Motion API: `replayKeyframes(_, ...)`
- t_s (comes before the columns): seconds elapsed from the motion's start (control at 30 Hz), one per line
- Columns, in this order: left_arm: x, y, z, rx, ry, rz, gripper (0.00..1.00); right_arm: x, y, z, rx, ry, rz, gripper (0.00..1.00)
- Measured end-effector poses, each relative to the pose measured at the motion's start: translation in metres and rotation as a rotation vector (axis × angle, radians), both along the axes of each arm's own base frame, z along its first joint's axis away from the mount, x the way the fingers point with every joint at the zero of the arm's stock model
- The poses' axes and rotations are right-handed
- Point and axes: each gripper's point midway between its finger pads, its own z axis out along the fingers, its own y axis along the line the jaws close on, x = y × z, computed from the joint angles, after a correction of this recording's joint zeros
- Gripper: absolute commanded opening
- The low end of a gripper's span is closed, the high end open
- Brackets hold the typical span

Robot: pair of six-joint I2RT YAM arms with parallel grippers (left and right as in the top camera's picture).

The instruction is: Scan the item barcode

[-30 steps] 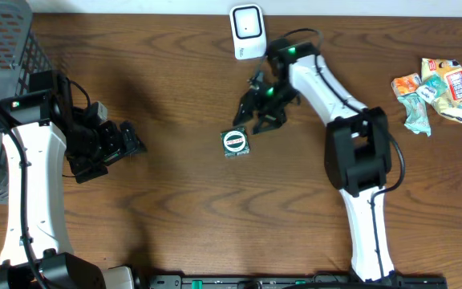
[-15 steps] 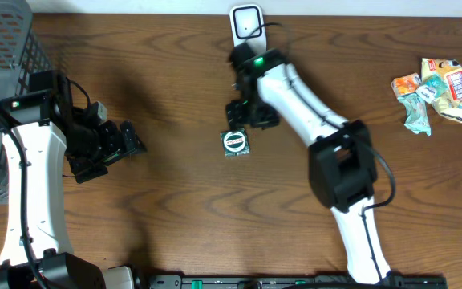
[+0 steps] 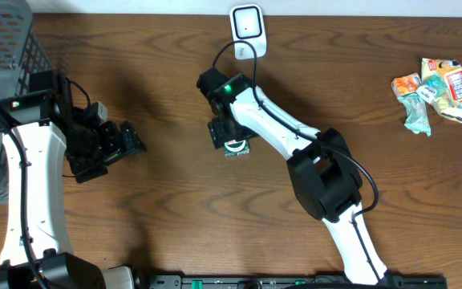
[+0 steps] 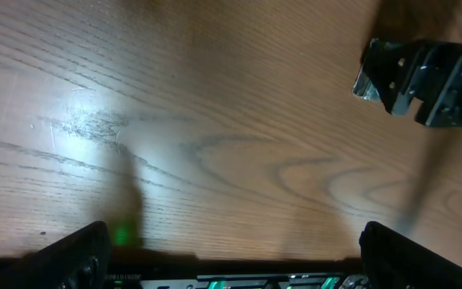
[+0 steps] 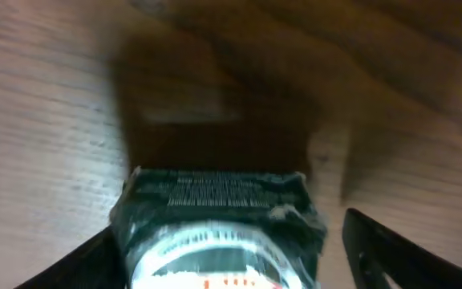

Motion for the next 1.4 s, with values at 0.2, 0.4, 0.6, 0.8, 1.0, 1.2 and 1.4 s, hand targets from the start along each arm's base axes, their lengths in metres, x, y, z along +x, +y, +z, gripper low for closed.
replayKeyframes(0.2, 0.0, 0.0, 0.0, 0.0, 0.0, 0.0, 0.98, -0.004, -0.001, -0.005, 0.005, 0.01, -0.014, 0.54)
replayKeyframes(0.4, 0.0, 0.0, 0.0, 0.0, 0.0, 0.0, 0.98, -0.011, 0.0, -0.004, 0.054, 0.073, -0.031, 0.53)
replayKeyframes(0.6, 0.0, 0.0, 0.0, 0.0, -0.001, 0.0, 0.98, -0.009, 0.001, 0.012, 0.353, 0.277, -0.15, 0.53)
replayKeyframes(0.8, 0.0, 0.0, 0.0, 0.0, 0.0, 0.0, 0.98, 0.022, -0.011, 0.053, 0.763, 0.428, -0.292, 0.53)
replayKeyframes(1.0, 0.0, 0.0, 0.0, 0.0, 0.0, 0.0, 0.98, 0.063, -0.036, 0.105, 1.14, 0.491, -0.393, 0.57)
replayKeyframes(1.2, 0.0, 0.0, 0.0, 0.0, -0.001, 0.0, 0.98, 0.076, -0.054, 0.121, 1.198, 0.65, -0.647, 0.56)
replayKeyframes(1.4, 0.0, 0.0, 0.0, 0.0, 0.0, 0.0, 0.98, 0.078, -0.052, 0.124, 1.171, 0.772, -0.81, 0.52)
